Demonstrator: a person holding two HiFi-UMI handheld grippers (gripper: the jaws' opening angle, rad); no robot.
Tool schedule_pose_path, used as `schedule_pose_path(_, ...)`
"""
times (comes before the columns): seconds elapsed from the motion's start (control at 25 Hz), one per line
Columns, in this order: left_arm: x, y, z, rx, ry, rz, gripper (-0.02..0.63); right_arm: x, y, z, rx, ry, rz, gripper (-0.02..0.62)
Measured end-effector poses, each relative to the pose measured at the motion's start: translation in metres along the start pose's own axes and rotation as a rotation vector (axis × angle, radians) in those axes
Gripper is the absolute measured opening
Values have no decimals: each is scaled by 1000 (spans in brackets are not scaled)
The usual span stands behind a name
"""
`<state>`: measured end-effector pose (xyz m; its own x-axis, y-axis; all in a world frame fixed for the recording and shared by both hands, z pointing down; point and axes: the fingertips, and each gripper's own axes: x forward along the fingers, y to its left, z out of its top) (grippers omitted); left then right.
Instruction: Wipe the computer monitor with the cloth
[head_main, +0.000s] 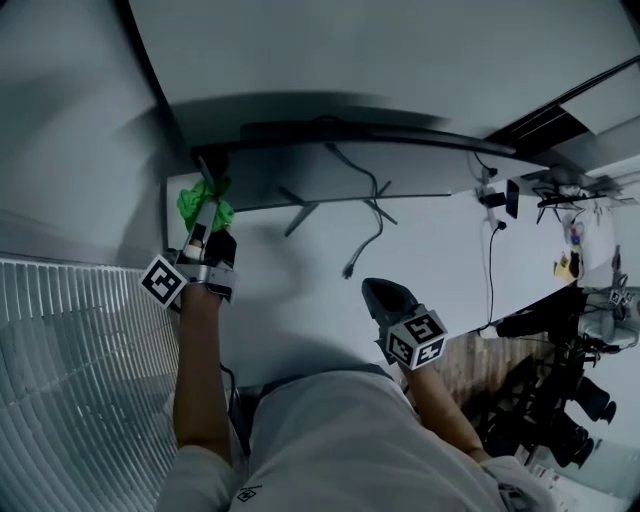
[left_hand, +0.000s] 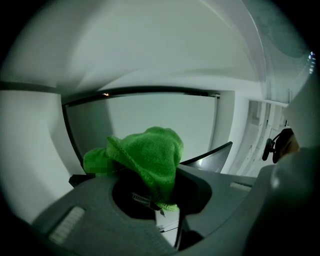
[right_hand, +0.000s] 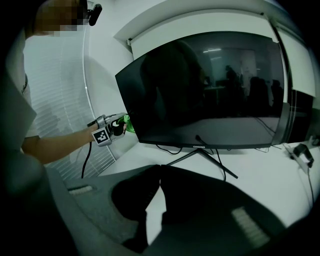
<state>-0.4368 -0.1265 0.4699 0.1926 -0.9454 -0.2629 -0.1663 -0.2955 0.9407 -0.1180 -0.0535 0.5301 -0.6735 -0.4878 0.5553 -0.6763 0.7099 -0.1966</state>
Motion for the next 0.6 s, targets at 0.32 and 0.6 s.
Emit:
schedule_pose_path(0.32,-9,46,-7,-70,11,51,61,1,-1,-11,17,34,-31,3)
schedule_pose_path(0.6,-18,82,-6,-161,-14,75,61,-3,1,-16,33,58,-64,3)
